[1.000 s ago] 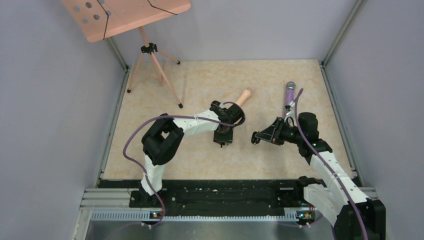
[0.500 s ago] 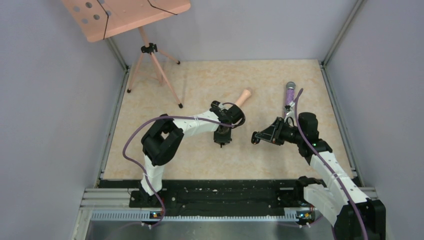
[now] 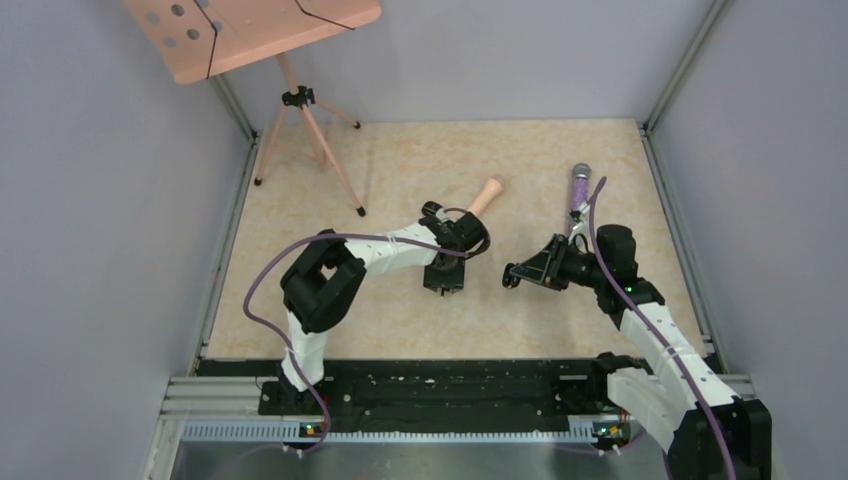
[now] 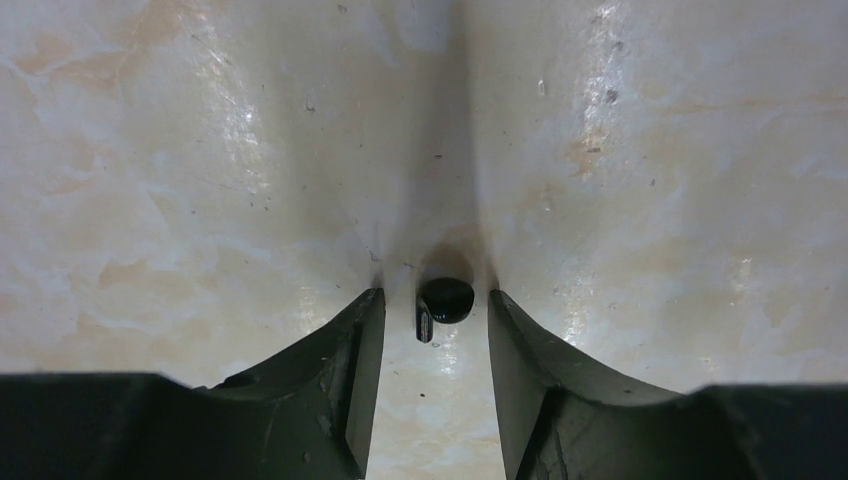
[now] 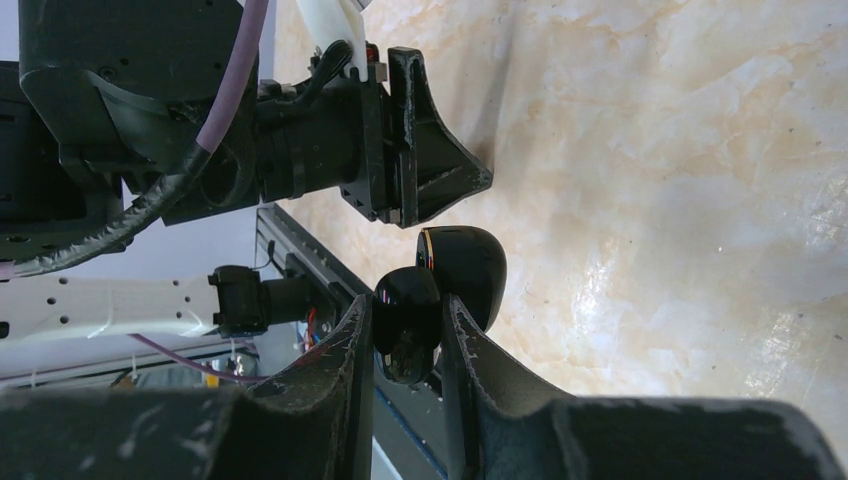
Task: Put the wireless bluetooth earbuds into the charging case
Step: Pick up the left earbud from the center of the board.
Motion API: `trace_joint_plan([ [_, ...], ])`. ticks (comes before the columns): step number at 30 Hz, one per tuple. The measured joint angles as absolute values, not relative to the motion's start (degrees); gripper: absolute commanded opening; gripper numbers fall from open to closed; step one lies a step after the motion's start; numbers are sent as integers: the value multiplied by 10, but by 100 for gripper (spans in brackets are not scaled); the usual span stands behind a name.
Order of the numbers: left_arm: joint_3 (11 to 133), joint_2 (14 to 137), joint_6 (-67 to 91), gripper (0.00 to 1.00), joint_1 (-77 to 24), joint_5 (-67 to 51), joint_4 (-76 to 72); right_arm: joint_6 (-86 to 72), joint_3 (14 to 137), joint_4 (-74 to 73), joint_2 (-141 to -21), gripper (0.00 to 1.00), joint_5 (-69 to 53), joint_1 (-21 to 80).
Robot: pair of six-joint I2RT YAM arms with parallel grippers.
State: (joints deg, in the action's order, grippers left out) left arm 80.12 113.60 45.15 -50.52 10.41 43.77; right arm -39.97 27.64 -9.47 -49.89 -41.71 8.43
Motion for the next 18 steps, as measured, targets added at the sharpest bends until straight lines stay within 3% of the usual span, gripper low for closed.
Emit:
trace_joint_plan([
  [5, 792, 1130, 455, 38, -506, 104, 439, -400, 276, -95, -499, 0, -417, 84],
  [11, 792, 1130, 455, 37, -505, 105, 443, -399, 276, -95, -499, 0, -419, 84],
  [18, 801, 1135, 454, 28, -505, 101, 451, -396, 276, -95, -499, 0, -420, 84],
])
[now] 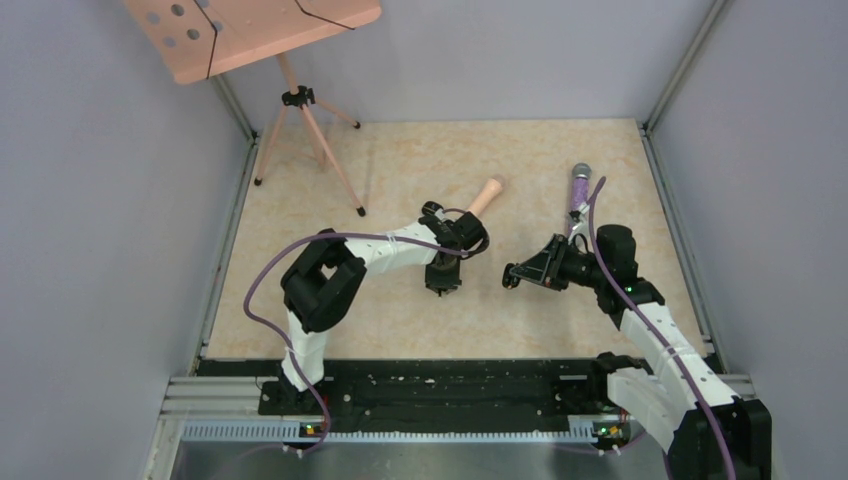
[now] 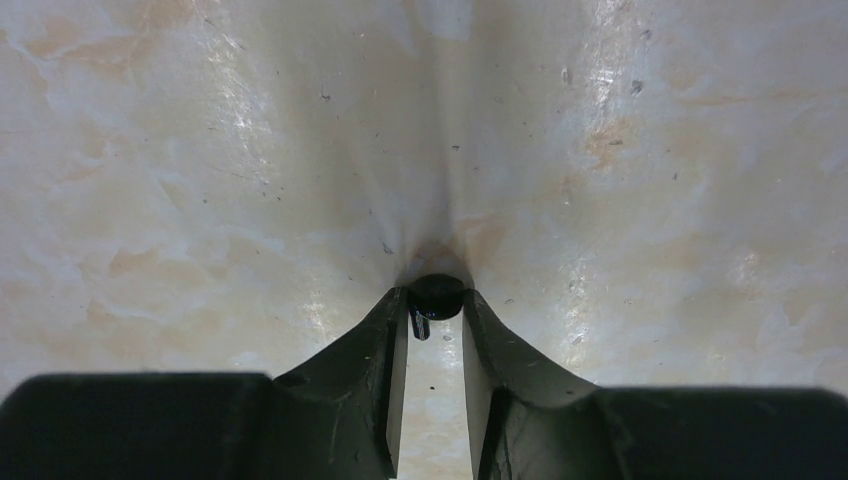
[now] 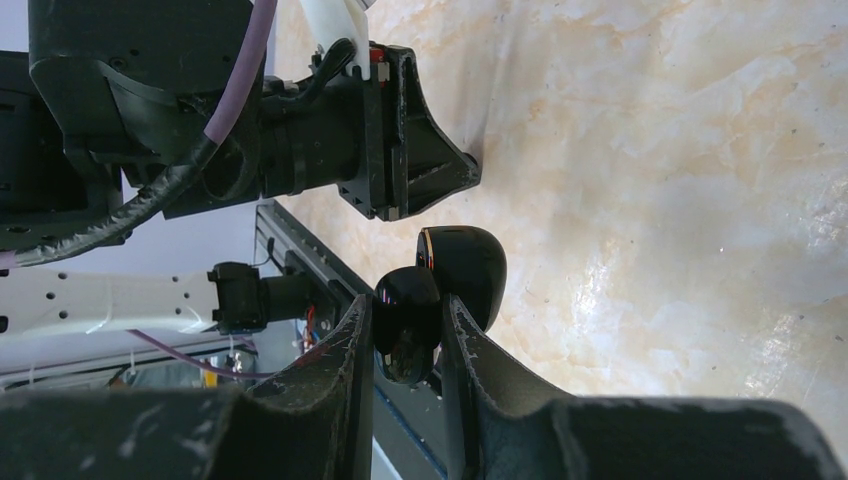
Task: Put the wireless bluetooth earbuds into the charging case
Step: Pick up the left earbud from the center of the board.
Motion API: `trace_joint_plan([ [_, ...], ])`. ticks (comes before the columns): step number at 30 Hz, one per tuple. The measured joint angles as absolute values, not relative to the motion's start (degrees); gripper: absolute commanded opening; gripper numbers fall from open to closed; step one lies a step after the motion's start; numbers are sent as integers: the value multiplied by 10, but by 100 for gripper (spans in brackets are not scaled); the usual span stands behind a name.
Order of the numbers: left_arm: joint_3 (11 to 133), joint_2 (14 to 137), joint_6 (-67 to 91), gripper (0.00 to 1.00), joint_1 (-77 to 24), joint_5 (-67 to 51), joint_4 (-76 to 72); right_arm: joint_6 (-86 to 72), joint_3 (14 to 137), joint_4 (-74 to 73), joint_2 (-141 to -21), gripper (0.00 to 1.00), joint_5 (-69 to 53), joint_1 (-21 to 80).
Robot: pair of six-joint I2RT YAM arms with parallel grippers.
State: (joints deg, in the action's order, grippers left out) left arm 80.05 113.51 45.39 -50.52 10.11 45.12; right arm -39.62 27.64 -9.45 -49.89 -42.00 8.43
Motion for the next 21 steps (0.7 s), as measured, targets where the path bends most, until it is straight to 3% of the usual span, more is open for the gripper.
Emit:
trace_joint_plan([
  [5, 801, 1135, 453, 18, -506, 101, 452, -396, 276, -95, -499, 0, -421, 84],
  [21, 801, 1130, 438, 18, -509, 128, 453, -396, 276, -95, -499, 0, -422, 84],
])
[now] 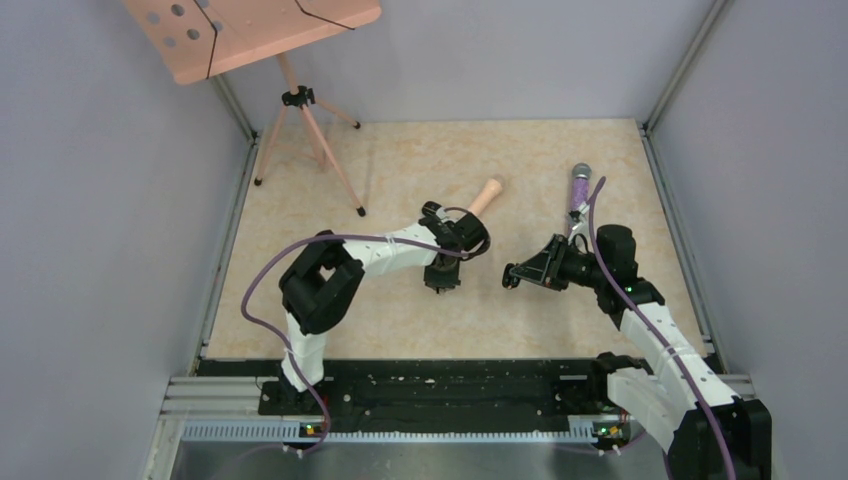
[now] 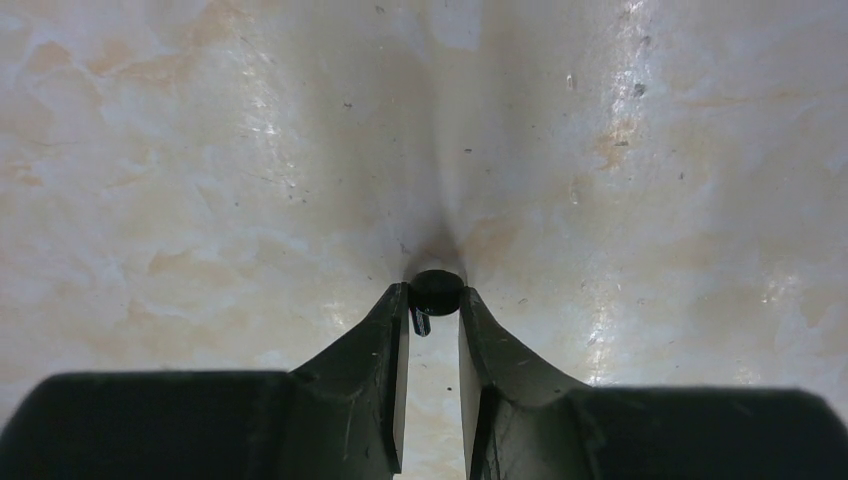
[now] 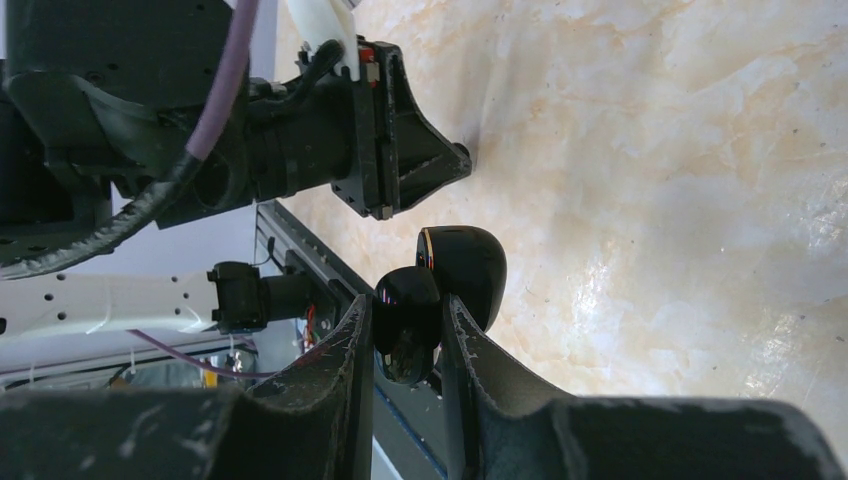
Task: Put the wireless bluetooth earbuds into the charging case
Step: Pick up the left earbud from the center of the board.
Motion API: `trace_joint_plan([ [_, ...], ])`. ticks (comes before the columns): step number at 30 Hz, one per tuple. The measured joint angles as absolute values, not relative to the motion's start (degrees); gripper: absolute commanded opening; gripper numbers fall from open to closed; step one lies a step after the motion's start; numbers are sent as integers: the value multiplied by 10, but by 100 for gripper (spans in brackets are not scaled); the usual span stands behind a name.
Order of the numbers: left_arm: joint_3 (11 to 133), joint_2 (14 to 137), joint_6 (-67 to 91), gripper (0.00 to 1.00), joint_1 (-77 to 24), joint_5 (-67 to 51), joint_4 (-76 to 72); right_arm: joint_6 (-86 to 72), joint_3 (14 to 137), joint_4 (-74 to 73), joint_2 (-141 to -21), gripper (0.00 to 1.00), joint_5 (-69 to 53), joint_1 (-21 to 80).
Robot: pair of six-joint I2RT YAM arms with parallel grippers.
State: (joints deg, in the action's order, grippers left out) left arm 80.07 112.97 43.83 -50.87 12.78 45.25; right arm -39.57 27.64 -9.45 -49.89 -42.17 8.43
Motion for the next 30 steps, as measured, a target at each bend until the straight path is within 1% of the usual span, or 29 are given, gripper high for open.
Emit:
trace_joint_plan([
  [3, 797, 1113, 432, 18, -509, 145, 449, -396, 276, -95, -499, 0, -422, 84],
  [12, 764, 1014, 416, 20, -509, 182, 412, -396, 276, -95, -499, 0, -422, 84],
  [17, 793, 1052, 412, 21, -509, 188, 435, -396, 276, -95, -499, 0, -422, 84],
  [21, 794, 1096, 411, 23, -509, 169, 444, -396, 276, -95, -499, 0, -422, 84],
  [25, 780, 1107, 410, 30, -509, 153, 449, -396, 276, -95, -499, 0, -421, 84],
  [28, 778, 1107, 409, 43, -509, 146, 449, -396, 276, -95, -499, 0, -422, 84],
  [30, 778, 1107, 408, 47, -509, 142, 449, -396, 276, -95, -499, 0, -422, 84],
])
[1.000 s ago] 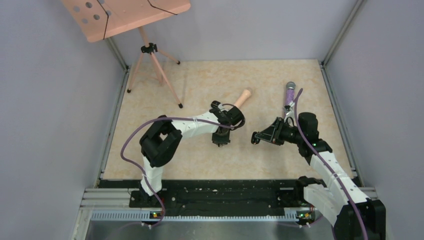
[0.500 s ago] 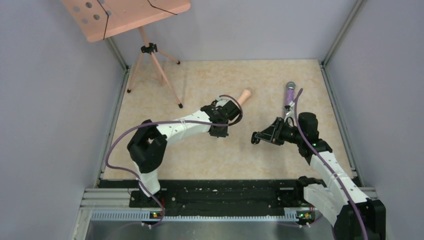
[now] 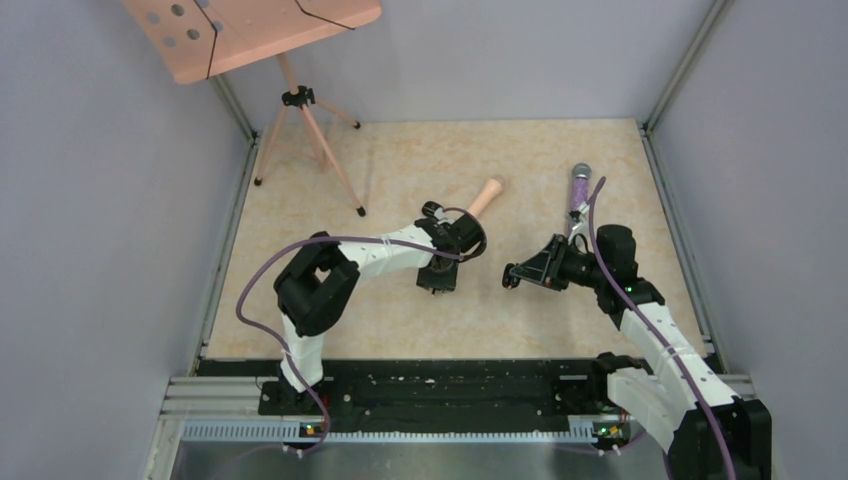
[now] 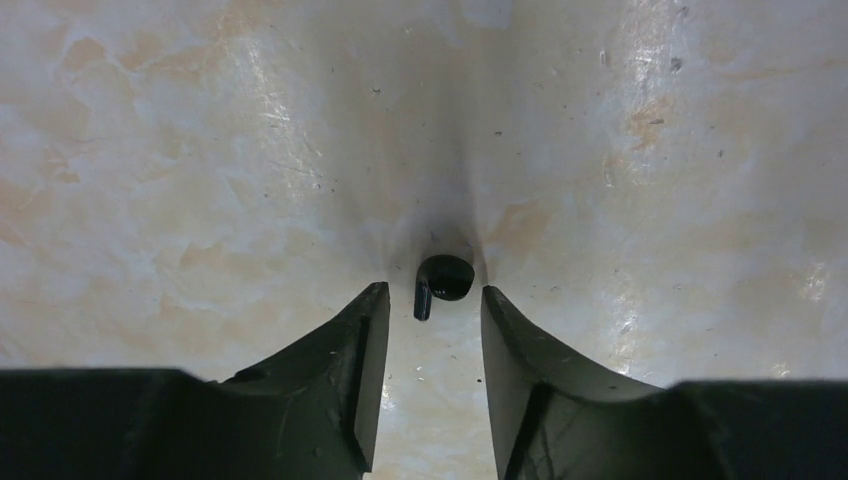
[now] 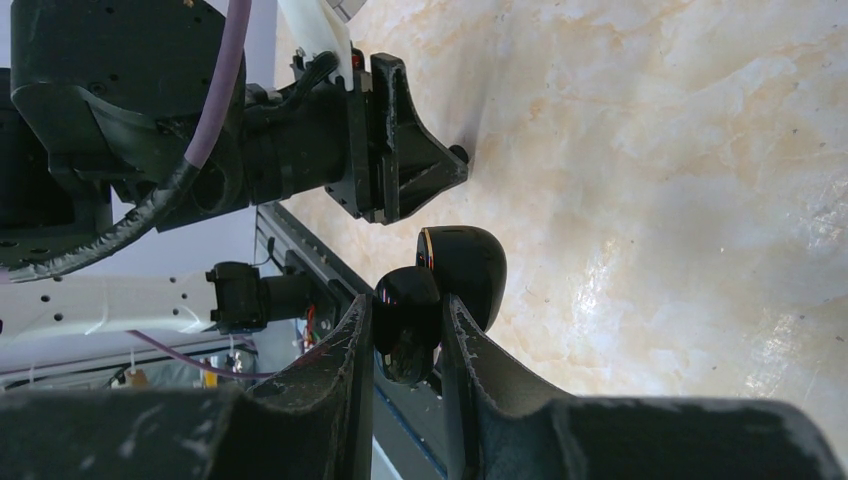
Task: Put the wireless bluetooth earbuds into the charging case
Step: Pick up the left earbud from the center of the board.
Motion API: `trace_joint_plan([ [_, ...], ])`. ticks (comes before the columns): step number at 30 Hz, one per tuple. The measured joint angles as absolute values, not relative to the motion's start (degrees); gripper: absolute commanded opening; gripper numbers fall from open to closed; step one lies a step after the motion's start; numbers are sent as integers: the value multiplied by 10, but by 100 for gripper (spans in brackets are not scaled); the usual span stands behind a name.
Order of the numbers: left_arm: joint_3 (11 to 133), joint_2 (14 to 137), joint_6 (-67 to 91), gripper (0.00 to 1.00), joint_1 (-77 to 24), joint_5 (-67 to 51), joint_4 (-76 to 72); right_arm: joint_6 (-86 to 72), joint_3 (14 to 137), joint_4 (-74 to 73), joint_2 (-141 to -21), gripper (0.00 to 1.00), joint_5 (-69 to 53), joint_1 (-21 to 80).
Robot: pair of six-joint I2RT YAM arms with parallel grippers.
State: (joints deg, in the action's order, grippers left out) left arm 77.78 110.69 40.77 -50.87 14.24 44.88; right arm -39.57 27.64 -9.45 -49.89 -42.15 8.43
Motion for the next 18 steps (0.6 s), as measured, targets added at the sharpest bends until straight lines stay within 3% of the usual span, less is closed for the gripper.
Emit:
trace_joint_plan([
  [18, 794, 1128, 424, 38, -502, 115, 458, -396, 276, -95, -499, 0, -422, 84],
])
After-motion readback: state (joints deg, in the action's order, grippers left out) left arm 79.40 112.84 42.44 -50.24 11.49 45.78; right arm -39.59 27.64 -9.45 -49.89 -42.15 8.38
